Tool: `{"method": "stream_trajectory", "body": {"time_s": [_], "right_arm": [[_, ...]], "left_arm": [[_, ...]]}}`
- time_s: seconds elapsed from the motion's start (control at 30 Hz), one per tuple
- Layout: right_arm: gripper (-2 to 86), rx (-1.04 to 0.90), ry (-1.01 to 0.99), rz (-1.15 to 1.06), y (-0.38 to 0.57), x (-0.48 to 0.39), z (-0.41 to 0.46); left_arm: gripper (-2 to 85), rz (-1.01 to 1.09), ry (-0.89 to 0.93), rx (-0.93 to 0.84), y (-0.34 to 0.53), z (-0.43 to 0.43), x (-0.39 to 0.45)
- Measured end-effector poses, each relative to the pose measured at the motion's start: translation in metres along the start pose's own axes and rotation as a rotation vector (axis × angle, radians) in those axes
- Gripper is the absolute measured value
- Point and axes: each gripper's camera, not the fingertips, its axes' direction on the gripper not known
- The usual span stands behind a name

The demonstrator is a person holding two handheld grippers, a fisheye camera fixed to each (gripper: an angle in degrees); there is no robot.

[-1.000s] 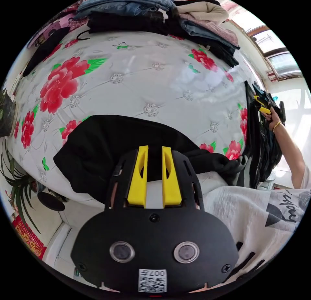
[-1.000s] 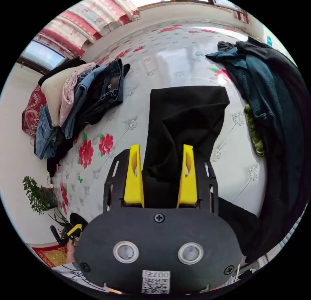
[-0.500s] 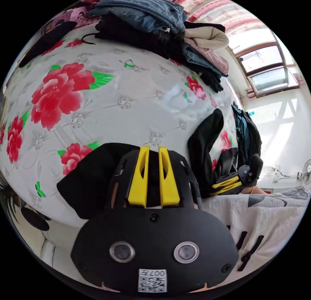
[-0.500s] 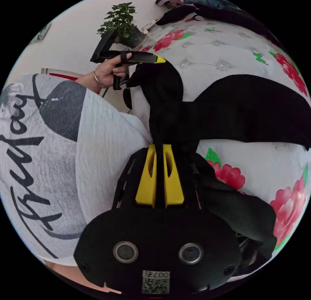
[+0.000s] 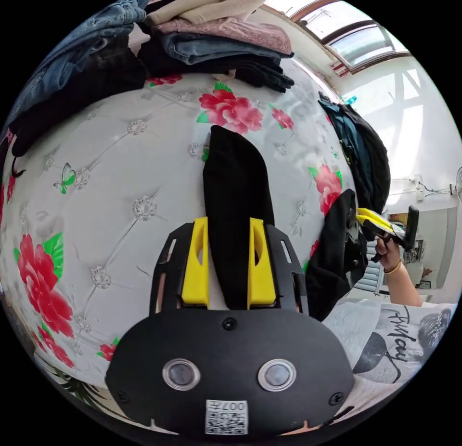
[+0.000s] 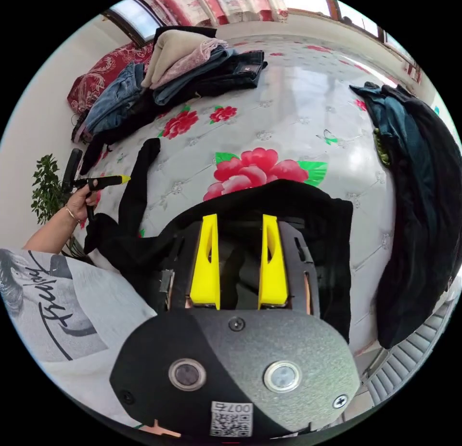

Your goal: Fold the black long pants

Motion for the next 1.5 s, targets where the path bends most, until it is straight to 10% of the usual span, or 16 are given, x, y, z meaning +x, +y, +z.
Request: {"method": "stream_trajectory", "body": {"time_s": [0.1, 0.33, 0.6, 1.27, 1.5], "right_arm": [[5.2, -0.055, 0.115, 0.077, 0.001, 0.027, 0.016], [4.3, -0.049, 0.166, 0.088, 0.004, 0.049, 0.013], [0.2, 0.443, 0.153, 0.305, 0.025, 0.115, -0.13], [3.6, -0.029, 0.213, 0.259, -0.043, 0.15, -0.012], [1.3, 0.062, 0.247, 0.279, -0.06, 0.147, -0.03]], "left_arm": [[2.5, 0.033, -0.211, -0.01, -0.001, 0.014, 0.013], [-0.8, -0.165, -0.081, 0.148, 0.058, -0.027, -0.013], [-0.7, -0.469, -0.146, 0.52, 0.175, -0.142, -0.04], [10.8, -0.558, -0.219, 0.238, 0.114, -0.06, -0.082], [-0.1, -0.528, -0.26, 0.239, 0.078, -0.077, -0.081]]}}
